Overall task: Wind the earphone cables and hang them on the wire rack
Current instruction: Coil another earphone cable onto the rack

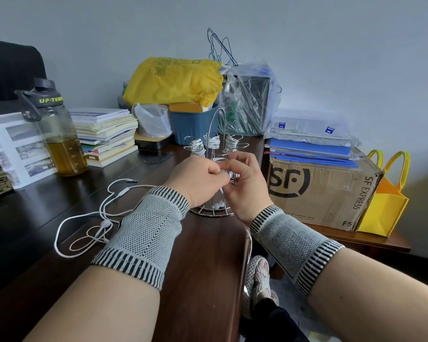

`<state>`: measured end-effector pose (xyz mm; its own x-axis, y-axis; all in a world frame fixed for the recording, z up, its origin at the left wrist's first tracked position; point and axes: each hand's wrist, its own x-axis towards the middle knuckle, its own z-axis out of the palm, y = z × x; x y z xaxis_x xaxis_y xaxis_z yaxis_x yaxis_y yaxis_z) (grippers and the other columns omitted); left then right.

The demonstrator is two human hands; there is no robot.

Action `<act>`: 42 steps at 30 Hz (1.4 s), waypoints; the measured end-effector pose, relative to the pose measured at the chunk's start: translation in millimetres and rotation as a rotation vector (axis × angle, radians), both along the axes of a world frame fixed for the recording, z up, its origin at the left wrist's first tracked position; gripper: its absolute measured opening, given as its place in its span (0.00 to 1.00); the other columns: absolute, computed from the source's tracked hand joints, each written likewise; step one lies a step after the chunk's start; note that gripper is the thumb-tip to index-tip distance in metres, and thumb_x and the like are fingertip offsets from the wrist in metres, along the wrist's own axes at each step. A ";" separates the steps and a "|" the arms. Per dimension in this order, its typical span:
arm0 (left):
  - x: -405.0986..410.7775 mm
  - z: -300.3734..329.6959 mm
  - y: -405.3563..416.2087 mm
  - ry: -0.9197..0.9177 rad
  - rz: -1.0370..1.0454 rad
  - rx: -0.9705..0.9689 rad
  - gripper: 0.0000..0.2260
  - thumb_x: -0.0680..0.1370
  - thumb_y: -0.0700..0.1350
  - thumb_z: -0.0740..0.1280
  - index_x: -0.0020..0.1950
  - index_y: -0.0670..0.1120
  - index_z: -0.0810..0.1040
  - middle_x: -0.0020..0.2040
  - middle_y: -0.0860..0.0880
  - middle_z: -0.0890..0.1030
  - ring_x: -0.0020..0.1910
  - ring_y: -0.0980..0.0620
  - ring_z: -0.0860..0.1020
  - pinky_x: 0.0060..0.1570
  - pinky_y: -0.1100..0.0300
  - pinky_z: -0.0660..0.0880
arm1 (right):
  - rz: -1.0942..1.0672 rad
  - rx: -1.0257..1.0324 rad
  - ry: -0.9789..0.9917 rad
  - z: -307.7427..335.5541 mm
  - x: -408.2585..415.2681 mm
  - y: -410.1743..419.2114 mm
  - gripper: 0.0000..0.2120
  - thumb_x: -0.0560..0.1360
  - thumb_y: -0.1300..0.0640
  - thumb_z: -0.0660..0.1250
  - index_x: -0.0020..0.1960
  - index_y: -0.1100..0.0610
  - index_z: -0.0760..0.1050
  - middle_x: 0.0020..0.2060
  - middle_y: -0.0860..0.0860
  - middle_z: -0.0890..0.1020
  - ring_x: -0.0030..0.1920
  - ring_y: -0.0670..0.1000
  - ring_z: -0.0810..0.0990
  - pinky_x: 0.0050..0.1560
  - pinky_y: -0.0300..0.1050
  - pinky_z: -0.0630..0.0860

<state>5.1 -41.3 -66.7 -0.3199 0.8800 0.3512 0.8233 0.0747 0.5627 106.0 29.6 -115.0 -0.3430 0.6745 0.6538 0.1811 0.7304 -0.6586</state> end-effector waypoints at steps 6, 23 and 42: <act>-0.8 2.0 -1.1 -0.081 0.009 0.050 0.16 0.72 0.44 0.68 0.25 0.45 0.69 0.26 0.49 0.67 0.29 0.53 0.66 0.31 0.59 0.63 | -0.018 -0.041 0.051 2.1 -2.5 -1.1 0.03 0.71 0.59 0.73 0.45 0.55 0.82 0.48 0.46 0.73 0.47 0.39 0.72 0.53 0.38 0.72; -7.2 -0.4 4.6 -0.165 0.037 0.224 0.12 0.80 0.49 0.64 0.43 0.43 0.81 0.39 0.48 0.83 0.32 0.51 0.75 0.39 0.53 0.75 | 0.067 -0.373 0.251 14.4 -1.3 1.9 0.10 0.78 0.54 0.66 0.39 0.56 0.77 0.32 0.50 0.78 0.31 0.45 0.70 0.35 0.42 0.71; -7.6 2.2 2.1 -0.105 0.209 0.185 0.17 0.82 0.49 0.60 0.37 0.47 0.80 0.33 0.53 0.82 0.30 0.58 0.76 0.33 0.63 0.73 | 0.005 -0.550 0.343 18.8 -9.5 4.0 0.15 0.76 0.50 0.67 0.34 0.56 0.75 0.31 0.52 0.78 0.34 0.50 0.75 0.39 0.47 0.75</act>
<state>-2.4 -39.2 -64.5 -0.5304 0.7156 0.4546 0.7373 0.1248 0.6639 96.6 33.6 -96.3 -0.1800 0.9411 0.2862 -0.1088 0.2701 -0.9567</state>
